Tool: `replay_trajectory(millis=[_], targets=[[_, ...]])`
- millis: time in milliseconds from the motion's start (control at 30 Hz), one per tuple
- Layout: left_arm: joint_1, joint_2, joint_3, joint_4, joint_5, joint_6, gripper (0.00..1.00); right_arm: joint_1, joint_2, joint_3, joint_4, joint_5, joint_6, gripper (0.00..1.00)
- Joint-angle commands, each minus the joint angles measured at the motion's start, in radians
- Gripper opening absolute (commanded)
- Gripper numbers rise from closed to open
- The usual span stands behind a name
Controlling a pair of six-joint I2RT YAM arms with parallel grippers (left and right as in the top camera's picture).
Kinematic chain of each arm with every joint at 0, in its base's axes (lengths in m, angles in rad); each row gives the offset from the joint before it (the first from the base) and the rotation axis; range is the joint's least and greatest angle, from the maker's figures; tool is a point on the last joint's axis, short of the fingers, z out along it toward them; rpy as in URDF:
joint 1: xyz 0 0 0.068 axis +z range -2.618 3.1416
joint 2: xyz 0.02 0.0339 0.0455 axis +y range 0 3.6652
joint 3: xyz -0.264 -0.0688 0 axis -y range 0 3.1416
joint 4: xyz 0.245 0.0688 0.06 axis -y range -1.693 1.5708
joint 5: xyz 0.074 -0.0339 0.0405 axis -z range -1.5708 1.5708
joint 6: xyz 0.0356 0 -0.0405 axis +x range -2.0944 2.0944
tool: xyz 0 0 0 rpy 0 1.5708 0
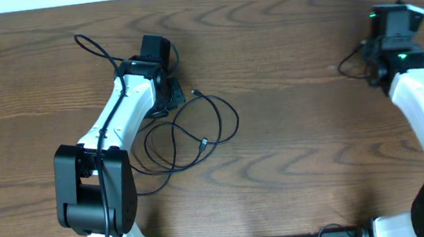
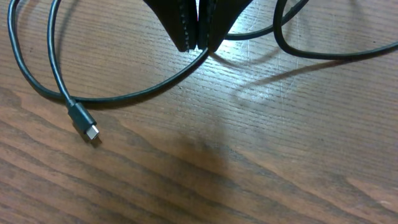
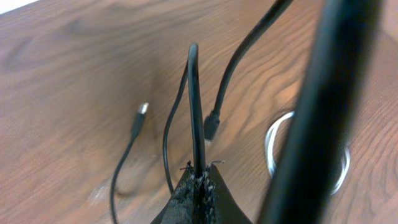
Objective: Untangle cables
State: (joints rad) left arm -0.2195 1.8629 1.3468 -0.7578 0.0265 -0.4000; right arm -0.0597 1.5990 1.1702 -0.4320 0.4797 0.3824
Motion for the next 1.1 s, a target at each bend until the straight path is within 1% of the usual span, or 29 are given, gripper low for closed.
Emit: replay_trajectory(millis=[0, 200, 233, 267, 367, 400, 467, 533, 567, 667, 767, 900, 967, 1067], targets=[[0.0, 0.005, -0.008, -0.002, -0.012, -0.006, 0.08, -0.116, 0.068, 0.006, 0.048, -0.033, 0.006, 0.01], [0.0, 0.005, -0.008, -0.002, -0.012, -0.006, 0.08, -0.266, 0.174, 0.006, 0.056, -0.298, 0.006, 0.02], [0.0, 0.005, -0.008, -0.002, -0.012, -0.006, 0.08, -0.285, 0.19, 0.006, 0.054, -0.335, 0.006, 0.03], [0.0, 0.005, -0.008, -0.002, -0.012, -0.006, 0.08, -0.304, 0.208, 0.006, 0.05, -0.372, 0.006, 0.08], [0.0, 0.005, -0.008, -0.002, -0.012, -0.006, 0.08, -0.346, 0.25, 0.006, 0.039, -0.447, 0.006, 0.41], [0.0, 0.005, -0.008, -0.002, -0.012, -0.006, 0.08, -0.356, 0.259, 0.006, 0.034, -0.467, 0.006, 0.49], [0.0, 0.005, -0.008, -0.002, -0.012, -0.006, 0.08, -0.375, 0.273, 0.006, 0.024, -0.506, 0.006, 0.72], [0.0, 0.006, -0.008, -0.002, -0.012, -0.006, 0.08, -0.386, 0.277, 0.006, 0.015, -0.531, 0.006, 0.91], [0.0, 0.006, -0.008, -0.002, -0.013, -0.006, 0.08, -0.39, 0.277, 0.006, 0.013, -0.539, 0.006, 0.99], [0.0, 0.006, -0.008, 0.0, -0.013, -0.006, 0.08, -0.391, 0.276, 0.006, 0.006, -0.542, 0.006, 0.99], [0.0, 0.006, -0.008, 0.0, -0.013, -0.006, 0.08, -0.391, 0.252, 0.019, -0.05, -0.531, 0.006, 0.99], [0.0, 0.006, -0.008, 0.0, -0.013, -0.006, 0.08, -0.39, 0.164, 0.119, -0.259, -0.443, 0.005, 0.99], [0.0, 0.006, -0.008, 0.001, -0.012, -0.006, 0.08, -0.39, 0.107, 0.185, -0.397, -0.406, 0.005, 0.99], [0.0, 0.006, -0.008, 0.001, -0.012, -0.006, 0.08, -0.389, 0.04, 0.208, -0.496, -0.457, 0.006, 0.99]])
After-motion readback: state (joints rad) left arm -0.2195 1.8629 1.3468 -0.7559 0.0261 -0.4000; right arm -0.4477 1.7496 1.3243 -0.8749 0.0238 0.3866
